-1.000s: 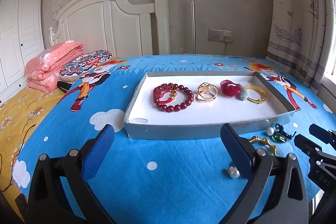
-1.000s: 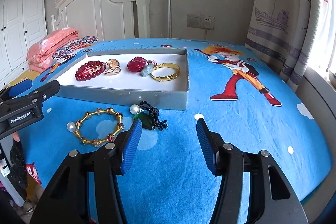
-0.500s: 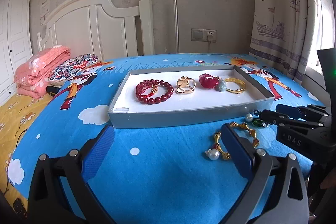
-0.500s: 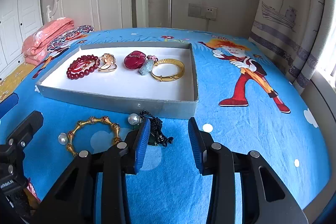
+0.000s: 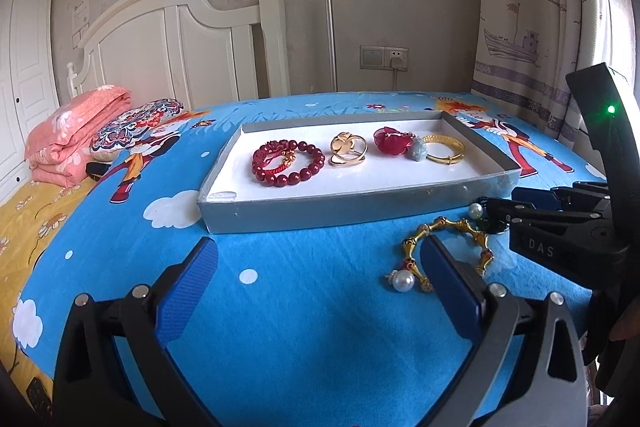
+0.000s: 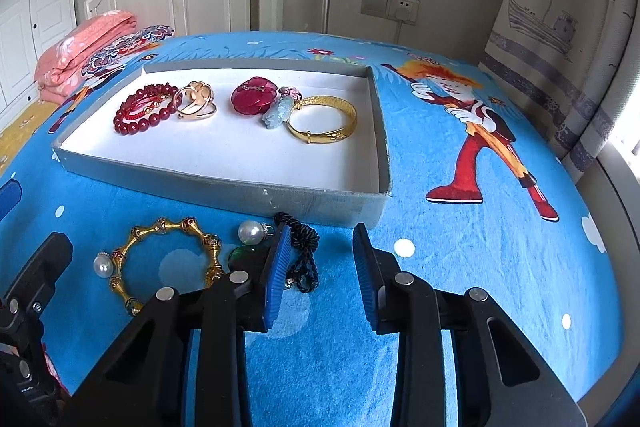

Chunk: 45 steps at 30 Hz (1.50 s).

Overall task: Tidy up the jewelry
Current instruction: 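Grasp the green pendant cord with the right tool while the left tool grasps the gold bracelet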

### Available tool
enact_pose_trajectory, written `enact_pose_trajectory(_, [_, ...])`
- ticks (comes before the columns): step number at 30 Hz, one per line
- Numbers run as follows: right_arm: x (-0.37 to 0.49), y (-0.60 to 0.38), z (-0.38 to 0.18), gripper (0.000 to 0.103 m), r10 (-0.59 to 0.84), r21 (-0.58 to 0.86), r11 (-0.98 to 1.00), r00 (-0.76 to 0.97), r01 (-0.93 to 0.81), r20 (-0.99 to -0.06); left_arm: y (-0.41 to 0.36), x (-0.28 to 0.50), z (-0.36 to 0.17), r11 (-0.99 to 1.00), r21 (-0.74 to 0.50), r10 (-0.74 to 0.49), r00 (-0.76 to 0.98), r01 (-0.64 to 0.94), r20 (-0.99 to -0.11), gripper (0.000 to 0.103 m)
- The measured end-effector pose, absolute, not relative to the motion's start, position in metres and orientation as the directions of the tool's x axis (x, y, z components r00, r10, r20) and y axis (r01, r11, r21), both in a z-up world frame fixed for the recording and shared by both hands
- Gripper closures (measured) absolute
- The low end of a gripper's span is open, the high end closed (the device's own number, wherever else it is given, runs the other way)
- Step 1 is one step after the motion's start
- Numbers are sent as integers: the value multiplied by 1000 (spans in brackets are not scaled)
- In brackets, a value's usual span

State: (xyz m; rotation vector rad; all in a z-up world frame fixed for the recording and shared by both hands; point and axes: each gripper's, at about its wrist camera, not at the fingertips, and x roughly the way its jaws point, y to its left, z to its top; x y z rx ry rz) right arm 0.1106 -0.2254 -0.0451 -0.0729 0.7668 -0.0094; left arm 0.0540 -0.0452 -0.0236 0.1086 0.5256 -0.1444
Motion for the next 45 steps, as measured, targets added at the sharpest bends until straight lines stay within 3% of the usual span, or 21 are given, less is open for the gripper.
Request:
enact_pose_trajectory(4, [107, -224, -46, 90, -29, -79, 996, 727, -34, -686, -43, 56, -25, 985, 60, -107, 851, 160, -515, 5])
enact_pose_trajectory(21, [35, -256, -39, 91, -12, 7, 1000, 836, 20, -548, -49, 51, -28, 981, 85, -105, 852, 172, -513, 5])
enact_pose_trajectory(30, [14, -264, -31, 91, -35, 7, 999, 874, 44, -484, -73, 38, -23, 945, 84, -233, 834, 315, -500, 5])
enact_pose_trajectory(35, [13, -264, -38, 91, -21, 21, 999, 868, 36, -495, -101, 34, -25, 899, 122, -307, 803, 421, -510, 21])
enact_pose_trajectory(43, [10, -265, -41, 91, -18, 25, 999, 869, 35, -494, -125, 52, -35, 888, 79, -329, 747, 453, -577, 31])
enact_pose_trajectory(45, [8, -264, -41, 91, -25, 17, 999, 874, 38, -485, -128, 58, -39, 895, 57, -322, 731, 442, -601, 38])
